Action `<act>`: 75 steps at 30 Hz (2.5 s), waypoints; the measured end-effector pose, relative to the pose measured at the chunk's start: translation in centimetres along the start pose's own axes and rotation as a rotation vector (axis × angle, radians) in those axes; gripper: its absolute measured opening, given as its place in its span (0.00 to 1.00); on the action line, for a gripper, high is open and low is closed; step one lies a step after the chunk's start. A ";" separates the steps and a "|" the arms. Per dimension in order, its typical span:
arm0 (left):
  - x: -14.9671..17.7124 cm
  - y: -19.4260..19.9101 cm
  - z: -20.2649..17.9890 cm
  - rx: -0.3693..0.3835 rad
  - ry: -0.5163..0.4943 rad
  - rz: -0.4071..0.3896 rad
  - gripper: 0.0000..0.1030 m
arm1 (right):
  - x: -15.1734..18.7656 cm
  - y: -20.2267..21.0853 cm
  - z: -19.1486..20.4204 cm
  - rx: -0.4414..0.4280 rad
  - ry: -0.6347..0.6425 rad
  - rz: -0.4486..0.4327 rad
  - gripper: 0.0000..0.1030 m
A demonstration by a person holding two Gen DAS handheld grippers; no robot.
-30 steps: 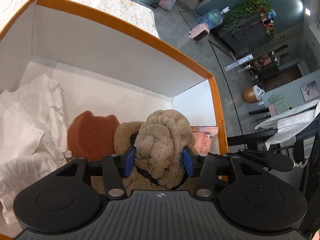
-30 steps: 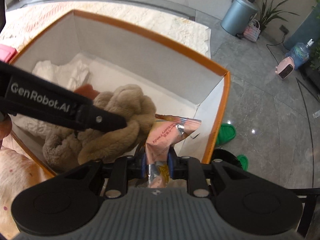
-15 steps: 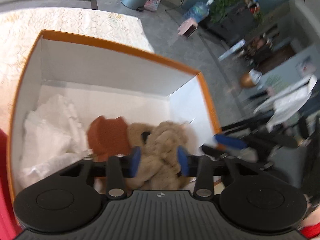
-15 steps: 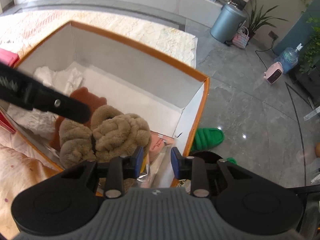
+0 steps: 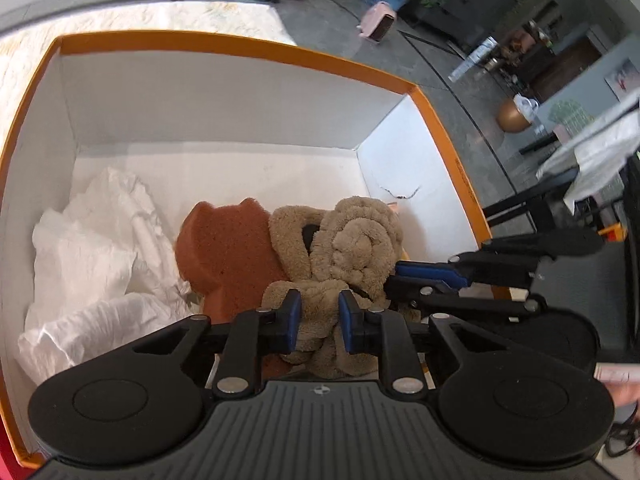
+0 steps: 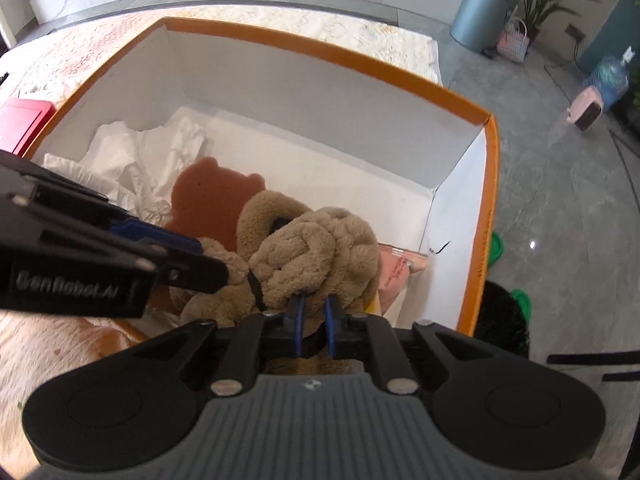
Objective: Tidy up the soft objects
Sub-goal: 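Lower the plush and snack bag into the box with both grippers, then move both tools back over the remaining objects on the rug, then grasp the white mitten with the left gripper while the right gripper grasps the orange crocheted ball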
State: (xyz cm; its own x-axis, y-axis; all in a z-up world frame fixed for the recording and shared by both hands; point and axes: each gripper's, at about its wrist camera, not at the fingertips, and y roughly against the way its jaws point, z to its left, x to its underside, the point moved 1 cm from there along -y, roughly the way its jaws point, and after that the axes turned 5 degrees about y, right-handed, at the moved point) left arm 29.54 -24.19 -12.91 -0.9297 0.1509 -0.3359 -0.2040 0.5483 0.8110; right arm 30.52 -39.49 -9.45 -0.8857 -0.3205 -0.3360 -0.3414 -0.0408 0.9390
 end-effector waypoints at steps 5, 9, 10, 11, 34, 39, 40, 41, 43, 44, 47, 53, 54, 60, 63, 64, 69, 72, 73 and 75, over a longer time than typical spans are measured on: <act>0.5 1.1 -0.6 0.002 -0.029 -0.050 0.24 | 0.3 0.5 0.1 0.010 -0.025 -0.002 0.09; 1.4 3.9 -1.3 -0.002 -0.076 -0.125 0.26 | 0.7 2.2 0.6 0.028 -0.050 -0.044 0.11; 1.8 4.8 -1.5 -0.003 -0.087 -0.147 0.26 | 0.9 2.7 0.8 0.037 -0.066 -0.062 0.11; 2.2 5.8 -1.6 -0.003 -0.099 -0.170 0.26 | 1.0 3.4 1.0 0.040 -0.078 -0.080 0.11; 17.9 23.9 8.0 -0.292 -0.048 -0.524 0.31 | 6.8 10.3 21.8 -0.156 -0.291 -0.554 0.42; 19.6 25.6 12.2 -0.337 0.075 -0.539 0.38 | 6.4 8.1 26.3 -0.236 -0.301 -0.511 0.42; 19.7 25.8 12.8 -0.335 0.099 -0.543 0.44 | 6.2 7.6 27.1 -0.249 -0.302 -0.502 0.42; 19.8 26.0 13.7 -0.334 0.120 -0.552 0.51 | 6.0 7.2 27.9 -0.257 -0.299 -0.494 0.42; 19.5 26.1 14.7 -0.341 0.149 -0.568 0.57 | 5.4 6.6 29.1 -0.258 -0.277 -0.482 0.42; 19.4 26.1 15.5 -0.340 0.159 -0.568 0.59 | 5.0 6.4 29.7 -0.257 -0.264 -0.476 0.42; 19.2 25.8 17.8 -0.317 0.177 -0.549 0.67 | 3.9 5.8 30.9 -0.249 -0.231 -0.465 0.42; 17.5 24.3 20.5 -0.324 0.182 -0.528 0.76 | 1.1 3.4 32.6 -0.234 -0.189 -0.421 0.23; 17.1 23.9 20.8 -0.330 0.169 -0.523 0.77 | 0.7 3.0 32.9 -0.229 -0.183 -0.415 0.20; 15.0 20.8 23.4 -0.279 0.202 -0.448 0.76 | -0.2 1.0 33.6 -0.198 -0.168 -0.384 0.15; 14.9 20.1 23.9 -0.235 0.212 -0.433 0.67 | -0.4 0.4 33.6 -0.191 -0.163 -0.377 0.08; 14.9 20.0 23.9 -0.229 0.210 -0.435 0.66 | -0.6 0.1 33.7 -0.192 -0.166 -0.376 0.08; 15.2 19.9 22.8 -0.258 0.152 -0.468 0.23 | -0.8 -0.6 33.5 -0.194 -0.187 -0.368 0.08; 15.7 20.3 21.8 -0.300 0.108 -0.508 0.06 | -0.8 -0.7 33.3 -0.195 -0.194 -0.366 0.08; 15.8 20.5 21.5 -0.312 0.097 -0.518 0.05 | -0.8 -0.7 33.3 -0.201 -0.197 -0.366 0.08; 16.4 21.0 20.7 -0.345 0.057 -0.556 0.04 | -0.7 -0.4 33.3 -0.207 -0.195 -0.373 0.08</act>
State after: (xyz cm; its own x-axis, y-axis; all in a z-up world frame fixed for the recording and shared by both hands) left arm 16.39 6.83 -11.28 -0.6702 -0.1275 -0.7311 -0.7365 0.2354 0.6341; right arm 20.79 -7.78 -12.00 -0.7638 -0.0647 -0.6422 -0.5953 -0.3137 0.7397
